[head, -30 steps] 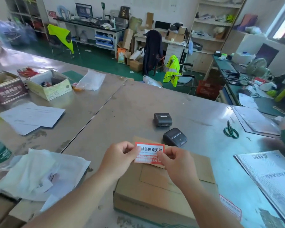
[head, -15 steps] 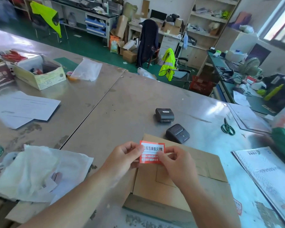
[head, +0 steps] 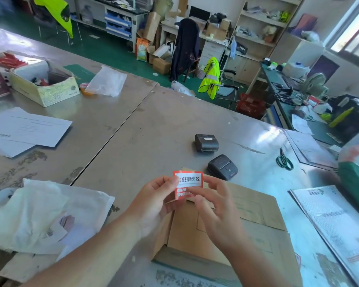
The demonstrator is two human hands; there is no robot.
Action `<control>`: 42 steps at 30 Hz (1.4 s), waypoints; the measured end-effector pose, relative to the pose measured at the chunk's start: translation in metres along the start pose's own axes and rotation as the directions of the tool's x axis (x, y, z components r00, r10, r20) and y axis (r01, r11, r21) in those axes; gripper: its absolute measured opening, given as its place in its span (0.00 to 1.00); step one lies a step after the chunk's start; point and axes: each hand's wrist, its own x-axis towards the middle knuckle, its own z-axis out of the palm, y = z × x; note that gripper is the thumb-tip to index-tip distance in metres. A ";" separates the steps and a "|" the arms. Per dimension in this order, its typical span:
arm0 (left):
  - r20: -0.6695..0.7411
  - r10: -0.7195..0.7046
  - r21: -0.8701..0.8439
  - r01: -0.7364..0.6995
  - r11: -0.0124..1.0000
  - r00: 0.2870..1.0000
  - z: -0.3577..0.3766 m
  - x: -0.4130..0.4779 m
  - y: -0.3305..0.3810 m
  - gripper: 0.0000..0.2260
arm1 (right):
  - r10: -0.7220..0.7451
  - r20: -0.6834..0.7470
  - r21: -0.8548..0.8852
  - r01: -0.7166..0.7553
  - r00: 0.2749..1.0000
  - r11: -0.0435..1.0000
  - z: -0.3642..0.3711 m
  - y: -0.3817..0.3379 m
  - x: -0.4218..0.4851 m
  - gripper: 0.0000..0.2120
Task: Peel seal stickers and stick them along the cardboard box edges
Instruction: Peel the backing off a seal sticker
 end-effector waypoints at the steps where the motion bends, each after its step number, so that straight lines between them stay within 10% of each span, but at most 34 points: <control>1: 0.000 -0.003 -0.002 0.003 1.000 1.000 0.000 0.000 0.000 0.21 | 0.010 0.012 -0.001 -0.010 1.000 1.000 -0.001 0.001 0.000 0.16; 42: 0.168 0.026 0.011 -0.028 1.000 0.986 -0.002 0.000 0.007 0.30 | -0.119 0.125 0.284 0.080 0.985 0.955 -0.005 -0.008 0.008 0.20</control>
